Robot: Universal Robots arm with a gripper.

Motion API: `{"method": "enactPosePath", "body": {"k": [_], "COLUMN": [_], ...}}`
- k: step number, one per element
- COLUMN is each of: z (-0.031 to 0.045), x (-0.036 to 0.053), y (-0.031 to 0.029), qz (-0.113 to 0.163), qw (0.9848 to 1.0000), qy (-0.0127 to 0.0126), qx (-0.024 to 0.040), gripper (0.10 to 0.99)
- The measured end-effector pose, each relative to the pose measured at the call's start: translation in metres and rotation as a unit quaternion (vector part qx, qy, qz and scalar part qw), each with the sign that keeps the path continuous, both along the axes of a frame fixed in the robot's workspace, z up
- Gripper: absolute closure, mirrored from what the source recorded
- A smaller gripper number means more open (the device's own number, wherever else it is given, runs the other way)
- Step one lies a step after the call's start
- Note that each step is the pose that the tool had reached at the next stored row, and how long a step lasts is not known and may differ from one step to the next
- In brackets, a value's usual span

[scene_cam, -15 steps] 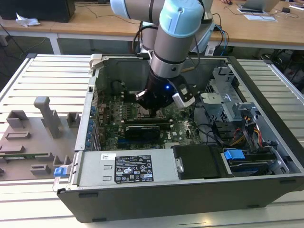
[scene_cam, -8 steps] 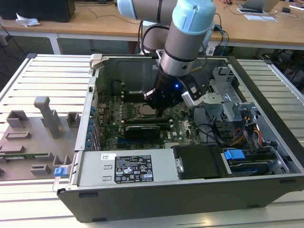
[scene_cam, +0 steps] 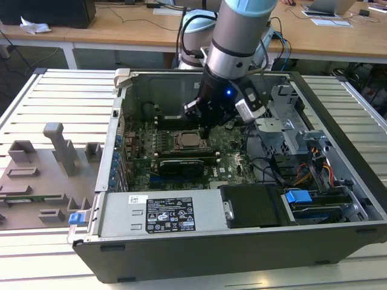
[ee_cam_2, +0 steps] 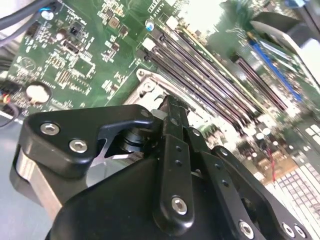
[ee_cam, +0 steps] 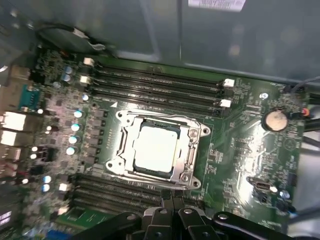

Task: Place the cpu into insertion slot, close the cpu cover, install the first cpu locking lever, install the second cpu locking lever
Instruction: 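Install the second cpu locking lever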

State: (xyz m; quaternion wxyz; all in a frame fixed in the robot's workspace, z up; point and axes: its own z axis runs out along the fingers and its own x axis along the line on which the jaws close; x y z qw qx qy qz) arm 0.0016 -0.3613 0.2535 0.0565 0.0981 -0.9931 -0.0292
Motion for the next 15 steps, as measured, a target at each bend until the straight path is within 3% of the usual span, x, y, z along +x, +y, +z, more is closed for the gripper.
{"method": "enactPosePath", "body": {"k": [3,6,10,15], "z": [0.0227,0.0318,0.0389,0.0394], "x": [0.0000,0.0000,0.0000,0.0000], "y": [0.0004,0.0006,0.0007,0.0007], "qz": [0.000,0.000,0.000,0.000], "qw": [1.0000,1.0000,1.0000,1.0000], "qy": [0.0000,0.0000,0.0000,0.0000], "qx": [-0.0026,-0.0037,-0.0040,-0.0040], "gripper": [0.980,0.980,0.980,0.980]}}
